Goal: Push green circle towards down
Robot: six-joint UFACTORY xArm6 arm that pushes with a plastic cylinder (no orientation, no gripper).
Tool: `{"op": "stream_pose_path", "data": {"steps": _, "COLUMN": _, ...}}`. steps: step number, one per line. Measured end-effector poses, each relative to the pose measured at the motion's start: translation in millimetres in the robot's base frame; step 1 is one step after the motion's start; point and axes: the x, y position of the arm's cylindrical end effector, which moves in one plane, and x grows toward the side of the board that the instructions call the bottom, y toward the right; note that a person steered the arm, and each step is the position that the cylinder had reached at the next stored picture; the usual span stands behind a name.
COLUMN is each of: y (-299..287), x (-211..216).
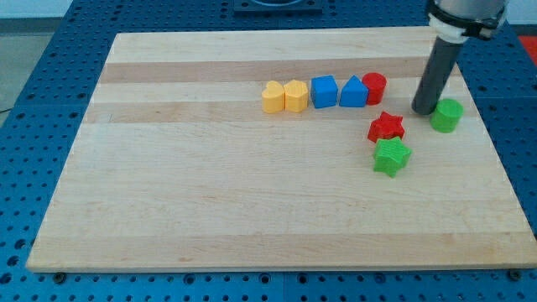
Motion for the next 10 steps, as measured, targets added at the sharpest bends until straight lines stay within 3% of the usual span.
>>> {"op": "stream_pose_path", "data": {"steps": 3, "y": 45.8, "x": -29.2}}
{"op": "stream_pose_path", "data": {"steps": 4, "y": 67.6, "x": -17.5}}
{"op": "stream_pose_path", "data": {"steps": 6, "y": 67.6, "x": 39.1}}
{"op": "stream_pose_path", "data": {"steps": 9, "y": 40.9, "x": -10.8}}
{"op": "stream_pose_path", "data": {"steps": 10, "y": 34.7, "x": 25.6}}
